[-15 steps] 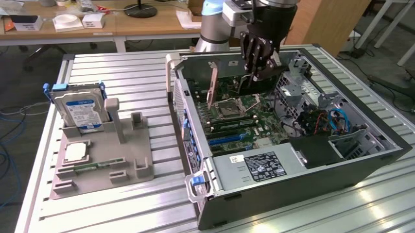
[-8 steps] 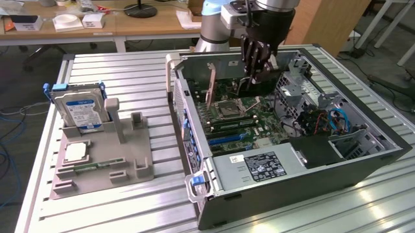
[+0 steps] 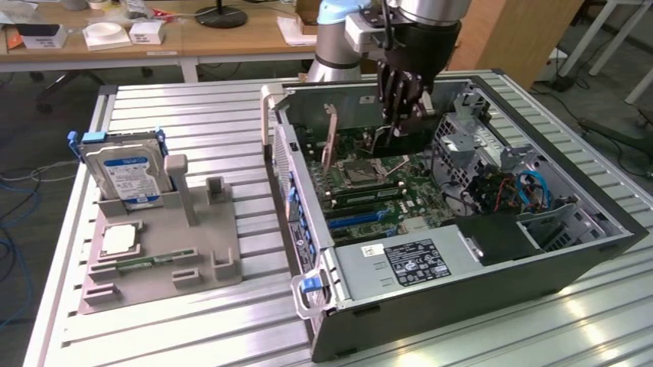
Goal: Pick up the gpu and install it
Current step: 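Insert the gpu into the slot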
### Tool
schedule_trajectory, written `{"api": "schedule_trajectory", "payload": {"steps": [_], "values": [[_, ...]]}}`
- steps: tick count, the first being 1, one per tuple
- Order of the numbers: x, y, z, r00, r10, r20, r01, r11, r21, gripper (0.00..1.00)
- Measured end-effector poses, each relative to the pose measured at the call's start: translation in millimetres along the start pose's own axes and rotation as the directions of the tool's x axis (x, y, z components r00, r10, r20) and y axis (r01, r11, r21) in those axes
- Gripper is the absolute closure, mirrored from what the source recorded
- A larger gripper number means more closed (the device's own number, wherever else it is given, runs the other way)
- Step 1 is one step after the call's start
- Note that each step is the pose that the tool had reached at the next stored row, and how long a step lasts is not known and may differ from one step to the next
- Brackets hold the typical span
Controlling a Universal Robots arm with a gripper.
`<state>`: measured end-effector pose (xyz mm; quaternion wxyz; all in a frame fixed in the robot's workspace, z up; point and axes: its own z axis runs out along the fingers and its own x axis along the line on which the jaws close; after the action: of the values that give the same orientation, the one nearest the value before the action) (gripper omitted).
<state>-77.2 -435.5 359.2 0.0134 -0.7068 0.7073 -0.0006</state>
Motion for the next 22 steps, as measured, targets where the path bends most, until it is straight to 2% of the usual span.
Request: {"api": "schedule_trajectory", "payload": {"steps": [8, 14, 22], "values": [[0.7, 7.7, 7.3, 1.0000, 0.000, -0.0001, 0.000, 1.0000, -0.0006, 0.74], [2.5, 8.2, 12.9, 1.0000, 0.000, -0.0001, 0.000, 1.0000, -0.0010, 0.74], [11.7, 9.5, 15.1, 1.0000, 0.000, -0.0002, 0.000, 1.0000, -0.0010, 0.74]]}}
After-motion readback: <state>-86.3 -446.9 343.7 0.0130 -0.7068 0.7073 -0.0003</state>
